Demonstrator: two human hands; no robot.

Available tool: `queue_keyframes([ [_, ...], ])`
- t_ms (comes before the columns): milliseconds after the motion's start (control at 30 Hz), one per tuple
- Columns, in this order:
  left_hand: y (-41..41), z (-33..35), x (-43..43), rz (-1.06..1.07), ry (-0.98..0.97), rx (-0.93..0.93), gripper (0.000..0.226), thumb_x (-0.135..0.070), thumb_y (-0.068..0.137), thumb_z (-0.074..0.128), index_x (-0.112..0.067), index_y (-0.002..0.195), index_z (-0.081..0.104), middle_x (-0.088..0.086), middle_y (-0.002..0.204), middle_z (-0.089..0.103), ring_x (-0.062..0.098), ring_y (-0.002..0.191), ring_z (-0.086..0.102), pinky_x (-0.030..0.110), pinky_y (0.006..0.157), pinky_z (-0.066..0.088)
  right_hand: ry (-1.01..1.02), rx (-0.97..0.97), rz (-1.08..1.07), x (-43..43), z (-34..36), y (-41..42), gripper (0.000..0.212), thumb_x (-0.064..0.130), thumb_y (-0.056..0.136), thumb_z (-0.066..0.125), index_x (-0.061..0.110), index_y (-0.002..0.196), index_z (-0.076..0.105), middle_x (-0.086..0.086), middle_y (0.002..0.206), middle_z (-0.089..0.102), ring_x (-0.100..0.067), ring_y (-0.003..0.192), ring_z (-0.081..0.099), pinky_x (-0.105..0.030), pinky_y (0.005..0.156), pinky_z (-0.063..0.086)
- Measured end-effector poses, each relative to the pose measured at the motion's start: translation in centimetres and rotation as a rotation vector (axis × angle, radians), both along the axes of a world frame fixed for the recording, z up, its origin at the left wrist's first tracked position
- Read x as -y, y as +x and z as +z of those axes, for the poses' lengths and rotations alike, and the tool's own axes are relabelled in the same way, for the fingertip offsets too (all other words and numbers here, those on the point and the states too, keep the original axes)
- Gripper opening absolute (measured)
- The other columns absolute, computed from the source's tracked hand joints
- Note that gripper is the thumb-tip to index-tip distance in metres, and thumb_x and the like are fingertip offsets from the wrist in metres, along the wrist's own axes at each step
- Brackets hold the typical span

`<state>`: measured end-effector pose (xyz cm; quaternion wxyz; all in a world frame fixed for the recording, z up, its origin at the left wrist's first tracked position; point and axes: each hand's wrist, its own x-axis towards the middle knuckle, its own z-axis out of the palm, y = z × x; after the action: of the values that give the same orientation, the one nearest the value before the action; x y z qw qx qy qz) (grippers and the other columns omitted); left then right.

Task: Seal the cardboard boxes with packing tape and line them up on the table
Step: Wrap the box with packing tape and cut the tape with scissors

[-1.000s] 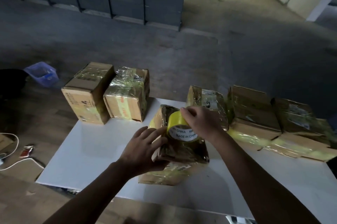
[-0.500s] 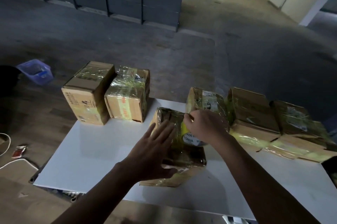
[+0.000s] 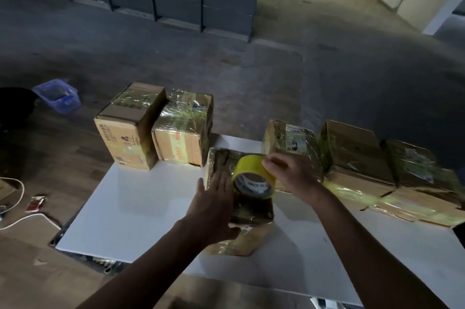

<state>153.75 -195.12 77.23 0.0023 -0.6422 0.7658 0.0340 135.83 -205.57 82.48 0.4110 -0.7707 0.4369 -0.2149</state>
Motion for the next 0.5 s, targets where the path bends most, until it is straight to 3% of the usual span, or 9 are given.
queue_keyframes([
  [67,0.7,-0.4,-0.1,-0.010,0.020,-0.005,0.105,-0.065,0.076,0.058,-0.003,0.150,0.018,0.017,0.157,0.021,0.032,0.147,0.016,0.056,0.112,0.027,0.017,0.049,-0.050,-0.2,-1.4,0.6,0.037,0.041,0.092,0.052,0.009,0.080,0.064,-0.005,0.070,0.057,-0.009,0.065,0.055,-0.024,0.061,0.042],
  [133,1.5,-0.9,-0.5,-0.032,0.025,-0.001,0.102,-0.068,0.072,0.055,-0.001,0.146,0.032,0.018,0.152,0.033,0.033,0.143,0.028,0.057,0.103,0.039,-0.032,0.017,-0.092,-0.2,-1.9,1.3,0.044,0.051,0.086,0.049,0.011,0.075,0.063,-0.004,0.065,0.057,-0.006,0.059,0.054,-0.024,0.056,0.040],
  [200,1.9,-1.5,-0.8,-0.043,-0.003,0.017,0.101,-0.071,0.066,0.054,0.000,0.137,0.046,0.019,0.143,0.048,0.034,0.134,0.043,0.057,0.091,0.050,-0.096,-0.066,-0.072,-0.1,-1.5,1.6,0.041,0.048,0.089,0.049,0.014,0.067,0.057,0.002,0.057,0.051,-0.003,0.052,0.046,-0.023,0.050,0.034],
  [267,2.1,-1.7,-0.9,-0.055,-0.020,0.012,0.100,-0.071,0.064,0.057,-0.001,0.134,0.050,0.018,0.139,0.051,0.034,0.131,0.047,0.058,0.088,0.051,-0.157,-0.134,-0.023,0.0,-0.9,1.7,0.039,0.038,0.095,0.052,0.019,0.062,0.050,0.006,0.052,0.041,-0.006,0.048,0.039,-0.026,0.048,0.029],
  [400,2.2,-1.6,-1.1,-0.054,0.007,-0.003,0.102,-0.070,0.068,0.054,-0.001,0.141,0.041,0.018,0.148,0.041,0.034,0.139,0.035,0.063,0.095,0.045,-0.303,-0.173,-0.045,0.4,-0.4,1.4,0.045,0.024,0.095,0.053,0.021,0.052,0.040,0.006,0.047,0.035,-0.008,0.044,0.031,-0.028,0.048,0.024],
  [500,1.5,-0.6,-0.9,-0.044,0.034,-0.006,0.107,-0.072,0.077,0.052,-0.003,0.151,0.017,0.017,0.159,0.015,0.032,0.148,0.009,0.064,0.112,0.018,-0.343,-0.235,-0.038,0.3,0.0,1.9,0.043,0.024,0.095,0.051,0.019,0.053,0.041,0.001,0.048,0.037,-0.013,0.047,0.033,-0.030,0.050,0.023],
])
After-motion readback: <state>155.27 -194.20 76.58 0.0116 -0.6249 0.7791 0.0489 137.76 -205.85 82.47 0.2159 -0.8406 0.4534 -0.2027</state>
